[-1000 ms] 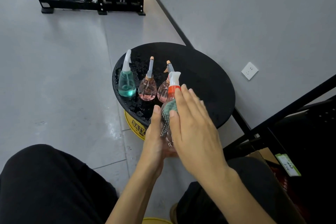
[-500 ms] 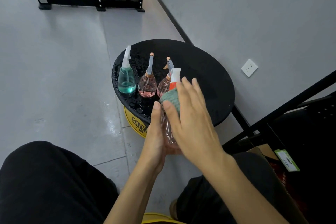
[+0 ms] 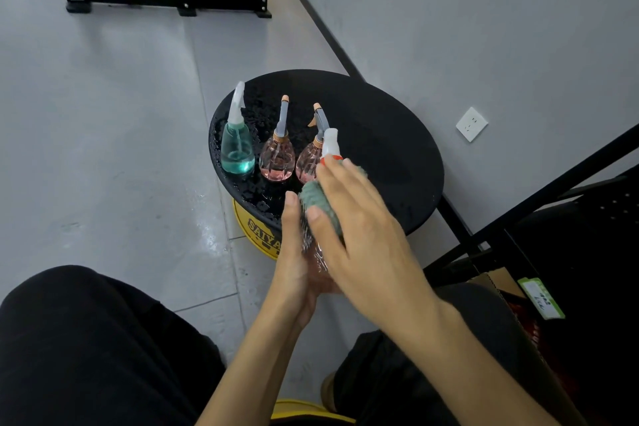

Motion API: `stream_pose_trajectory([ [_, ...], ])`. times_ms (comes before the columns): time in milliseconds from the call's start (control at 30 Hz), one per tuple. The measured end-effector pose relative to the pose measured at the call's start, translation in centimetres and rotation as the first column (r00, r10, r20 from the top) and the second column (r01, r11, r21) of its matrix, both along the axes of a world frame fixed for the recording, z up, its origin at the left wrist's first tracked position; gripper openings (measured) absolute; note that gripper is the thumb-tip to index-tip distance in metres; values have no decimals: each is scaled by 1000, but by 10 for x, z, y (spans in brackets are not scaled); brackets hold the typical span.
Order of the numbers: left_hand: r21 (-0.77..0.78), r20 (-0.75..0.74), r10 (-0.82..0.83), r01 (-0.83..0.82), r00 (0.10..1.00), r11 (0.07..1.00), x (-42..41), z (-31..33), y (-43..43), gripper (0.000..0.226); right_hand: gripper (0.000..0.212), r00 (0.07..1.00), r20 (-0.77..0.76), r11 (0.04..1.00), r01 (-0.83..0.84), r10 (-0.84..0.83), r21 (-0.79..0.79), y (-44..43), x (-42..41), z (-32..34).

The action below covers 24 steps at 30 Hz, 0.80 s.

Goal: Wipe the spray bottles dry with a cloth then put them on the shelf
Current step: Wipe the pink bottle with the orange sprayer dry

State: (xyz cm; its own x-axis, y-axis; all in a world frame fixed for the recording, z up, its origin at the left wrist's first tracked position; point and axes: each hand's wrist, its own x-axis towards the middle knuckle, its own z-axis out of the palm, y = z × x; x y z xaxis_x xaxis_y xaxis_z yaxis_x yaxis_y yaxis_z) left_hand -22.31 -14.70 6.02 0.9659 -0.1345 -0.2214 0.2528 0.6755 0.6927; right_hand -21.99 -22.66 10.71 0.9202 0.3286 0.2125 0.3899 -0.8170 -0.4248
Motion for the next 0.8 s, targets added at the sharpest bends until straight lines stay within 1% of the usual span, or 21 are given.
stream_pose_trajectory([
  [67,-68,17,17,-16,1000,998,-1,2,2,61,59,999,18,1000,-29,29,-12,0,-12,-5],
  [133,-65,21,-5,6,1000,998,-2,3,4,61,58,999,31,999,-43,43,-15,-1,-14,-10],
  [200,33,2,-46,46,999,998,-1,2,4,62,54,999,19,999,-38,38,21,-4,-2,-8],
  [267,133,-16,-103,104,995,986,0,1,3,66,50,1000,-23,997,10,-8,80,-9,15,-2],
  [333,152,-22,-132,134,991,979,-1,2,3,71,49,996,-71,987,63,-53,145,-12,27,3],
  [400,141,-15,-124,125,992,982,-1,2,3,67,49,995,-75,983,73,-62,167,-10,26,4],
  [500,78,-5,-55,56,998,995,0,3,4,51,50,999,-17,993,39,-37,116,-3,3,-2],
  [567,2,-15,-20,20,1000,1000,-1,3,6,52,53,999,51,998,6,-9,55,2,-15,-10],
  [600,-9,-18,-9,9,1000,1000,-1,4,8,53,54,997,74,999,0,-2,33,3,-20,-13],
  [667,36,-8,-17,17,1000,999,-1,3,8,52,54,997,80,999,-7,4,39,1,-16,-14],
  [733,137,-21,-48,51,999,989,-1,5,7,53,51,1000,28,995,11,-14,99,-3,-1,-8],
  [800,193,-44,-86,93,995,977,-2,6,5,60,47,997,-37,983,69,-63,173,-8,17,-1],
])
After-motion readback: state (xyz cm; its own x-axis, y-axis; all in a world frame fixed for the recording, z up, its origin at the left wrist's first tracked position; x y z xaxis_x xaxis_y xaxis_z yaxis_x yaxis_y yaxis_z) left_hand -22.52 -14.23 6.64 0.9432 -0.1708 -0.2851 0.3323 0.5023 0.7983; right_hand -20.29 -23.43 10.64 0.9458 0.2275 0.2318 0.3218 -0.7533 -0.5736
